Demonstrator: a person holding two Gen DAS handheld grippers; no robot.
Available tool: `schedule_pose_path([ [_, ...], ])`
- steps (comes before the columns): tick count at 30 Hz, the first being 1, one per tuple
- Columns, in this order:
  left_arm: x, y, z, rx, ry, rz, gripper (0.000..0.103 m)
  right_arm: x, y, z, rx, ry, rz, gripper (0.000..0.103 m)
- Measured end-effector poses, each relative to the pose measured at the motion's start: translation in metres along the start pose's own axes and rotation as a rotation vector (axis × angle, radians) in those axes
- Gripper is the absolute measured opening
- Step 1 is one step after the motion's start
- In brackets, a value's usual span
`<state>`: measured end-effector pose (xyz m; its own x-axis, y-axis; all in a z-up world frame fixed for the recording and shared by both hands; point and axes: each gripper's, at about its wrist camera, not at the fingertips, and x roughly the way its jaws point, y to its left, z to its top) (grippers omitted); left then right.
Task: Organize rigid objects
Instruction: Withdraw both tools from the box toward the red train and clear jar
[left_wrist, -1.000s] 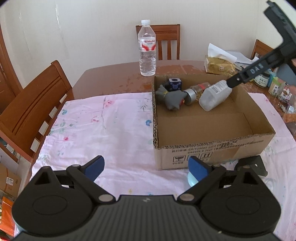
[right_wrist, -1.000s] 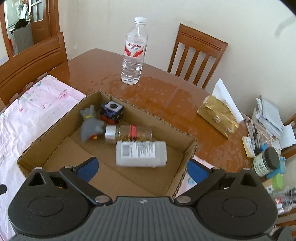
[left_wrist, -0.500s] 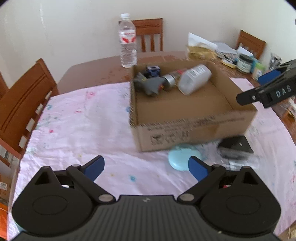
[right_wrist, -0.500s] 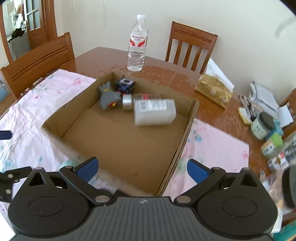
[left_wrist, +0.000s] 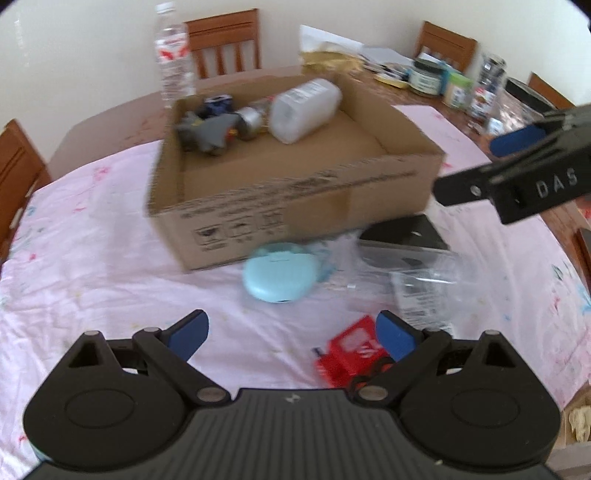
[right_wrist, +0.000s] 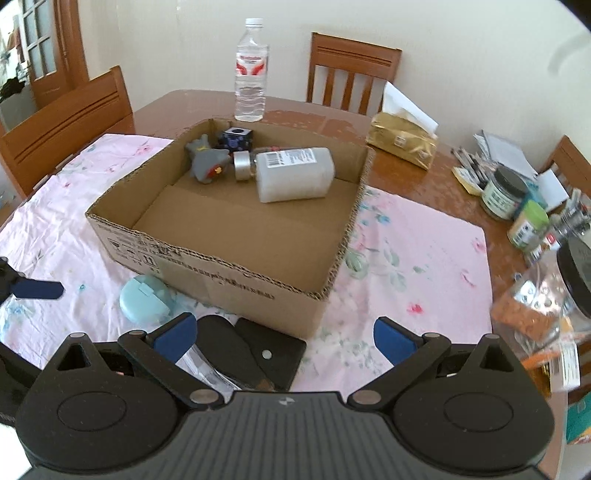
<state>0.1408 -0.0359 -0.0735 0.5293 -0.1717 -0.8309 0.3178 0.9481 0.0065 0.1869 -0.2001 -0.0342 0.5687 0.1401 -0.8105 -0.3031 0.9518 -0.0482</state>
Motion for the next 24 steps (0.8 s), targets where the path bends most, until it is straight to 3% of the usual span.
schedule_pose_path([
  [9, 0.029, -0.009, 0.001, -0.019, 0.049, 0.002, 0.097, -0.008, -0.007, -0.009, 0.025, 0.004, -0.002, 0.103],
  [24, 0.023, 0.041, -0.021, -0.130, 0.070, 0.123, 0.097, 0.005, 0.020, -0.010, -0.033, 0.037, 0.058, 0.103],
])
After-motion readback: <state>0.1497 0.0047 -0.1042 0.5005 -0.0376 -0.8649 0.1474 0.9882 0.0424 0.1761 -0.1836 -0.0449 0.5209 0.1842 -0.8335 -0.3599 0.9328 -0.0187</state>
